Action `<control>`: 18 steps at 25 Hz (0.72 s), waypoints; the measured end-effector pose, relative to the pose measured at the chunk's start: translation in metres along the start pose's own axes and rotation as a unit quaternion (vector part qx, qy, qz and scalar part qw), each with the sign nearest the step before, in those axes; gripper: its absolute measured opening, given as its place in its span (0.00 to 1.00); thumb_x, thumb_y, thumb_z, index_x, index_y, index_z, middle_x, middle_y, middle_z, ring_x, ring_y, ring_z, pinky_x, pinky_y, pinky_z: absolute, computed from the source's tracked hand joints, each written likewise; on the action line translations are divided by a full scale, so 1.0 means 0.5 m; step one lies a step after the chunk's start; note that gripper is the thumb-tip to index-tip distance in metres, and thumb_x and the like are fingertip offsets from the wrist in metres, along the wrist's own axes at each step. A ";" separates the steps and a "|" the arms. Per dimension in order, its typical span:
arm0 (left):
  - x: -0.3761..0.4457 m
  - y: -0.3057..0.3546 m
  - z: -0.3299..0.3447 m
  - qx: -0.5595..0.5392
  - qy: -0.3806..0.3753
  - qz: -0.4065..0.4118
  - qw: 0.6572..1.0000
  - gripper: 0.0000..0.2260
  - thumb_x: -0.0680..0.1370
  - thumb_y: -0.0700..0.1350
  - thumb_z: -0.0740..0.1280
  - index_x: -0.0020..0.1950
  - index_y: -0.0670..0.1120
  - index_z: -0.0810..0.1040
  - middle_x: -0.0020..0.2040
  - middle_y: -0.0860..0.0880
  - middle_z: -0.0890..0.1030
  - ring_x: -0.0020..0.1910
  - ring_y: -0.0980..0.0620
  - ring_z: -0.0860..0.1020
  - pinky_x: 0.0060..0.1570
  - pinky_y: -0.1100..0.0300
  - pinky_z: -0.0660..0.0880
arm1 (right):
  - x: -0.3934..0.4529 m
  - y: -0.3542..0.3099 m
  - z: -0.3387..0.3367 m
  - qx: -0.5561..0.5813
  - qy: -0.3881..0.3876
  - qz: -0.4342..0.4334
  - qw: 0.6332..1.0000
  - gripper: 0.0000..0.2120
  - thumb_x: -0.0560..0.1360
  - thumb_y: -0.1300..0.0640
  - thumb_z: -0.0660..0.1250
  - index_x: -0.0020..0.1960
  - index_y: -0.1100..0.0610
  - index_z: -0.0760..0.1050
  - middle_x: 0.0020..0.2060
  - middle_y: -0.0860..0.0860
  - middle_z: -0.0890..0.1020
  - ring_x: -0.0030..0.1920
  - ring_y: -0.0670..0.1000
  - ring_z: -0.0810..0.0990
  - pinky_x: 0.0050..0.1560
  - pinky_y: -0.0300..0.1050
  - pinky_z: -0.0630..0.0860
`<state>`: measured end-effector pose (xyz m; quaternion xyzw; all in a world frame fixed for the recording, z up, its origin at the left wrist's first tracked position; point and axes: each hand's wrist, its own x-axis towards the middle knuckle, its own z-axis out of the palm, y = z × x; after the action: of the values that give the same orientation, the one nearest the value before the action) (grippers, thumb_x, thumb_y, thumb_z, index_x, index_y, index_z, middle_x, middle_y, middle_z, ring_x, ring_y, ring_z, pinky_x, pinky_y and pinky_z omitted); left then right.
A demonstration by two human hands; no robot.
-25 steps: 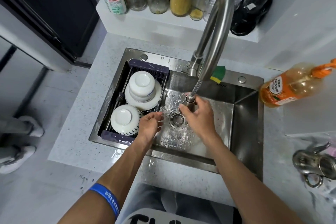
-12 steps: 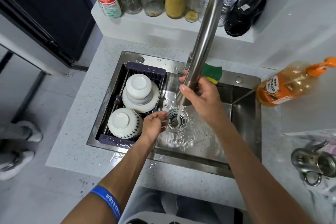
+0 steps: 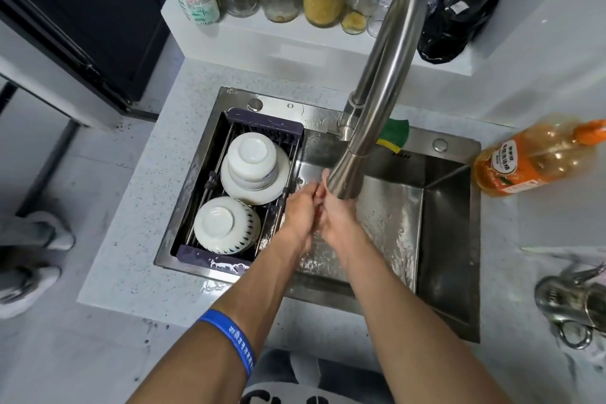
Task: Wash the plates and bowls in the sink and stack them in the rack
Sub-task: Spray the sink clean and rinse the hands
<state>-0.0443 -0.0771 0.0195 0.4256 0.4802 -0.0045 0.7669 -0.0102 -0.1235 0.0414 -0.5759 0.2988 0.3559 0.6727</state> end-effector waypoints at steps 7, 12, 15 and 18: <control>-0.011 -0.049 0.071 0.104 -0.016 0.057 0.993 0.06 0.79 0.43 0.64 0.48 0.55 0.74 0.41 0.59 0.78 0.43 0.55 0.78 0.45 0.60 0.77 | 0.015 0.040 -0.063 0.052 0.006 -0.027 0.998 0.10 0.81 0.57 0.62 0.50 0.59 0.81 0.44 0.57 0.84 0.43 0.51 0.84 0.47 0.47 0.80; 0.011 -0.011 0.056 0.254 0.007 0.107 0.961 0.09 0.78 0.40 0.67 0.39 0.46 0.73 0.32 0.50 0.76 0.33 0.51 0.77 0.32 0.63 0.75 | 0.011 0.028 -0.080 0.111 0.013 0.026 0.993 0.09 0.81 0.59 0.63 0.53 0.60 0.80 0.42 0.54 0.86 0.40 0.49 0.85 0.39 0.43 0.80; -0.007 -0.007 0.072 0.031 -0.017 0.017 0.999 0.12 0.80 0.40 0.66 0.36 0.44 0.76 0.29 0.48 0.78 0.31 0.50 0.76 0.36 0.59 0.78 | 0.023 0.000 -0.080 0.167 0.014 0.011 0.986 0.08 0.80 0.63 0.61 0.47 0.60 0.79 0.31 0.51 0.83 0.29 0.46 0.81 0.29 0.38 0.77; 0.006 -0.026 0.049 -0.071 -0.038 -0.039 0.996 0.15 0.76 0.57 0.70 0.46 0.45 0.84 0.42 0.42 0.83 0.42 0.44 0.81 0.53 0.47 0.79 | 0.021 0.007 -0.072 0.236 -0.064 0.040 0.969 0.15 0.83 0.58 0.55 0.57 0.62 0.78 0.44 0.58 0.85 0.42 0.52 0.86 0.41 0.45 0.82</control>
<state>-0.0303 -0.1004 0.0131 0.3507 0.4663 -0.0161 0.8120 -0.0069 -0.1576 0.0254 -0.3649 0.3535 0.3377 0.7924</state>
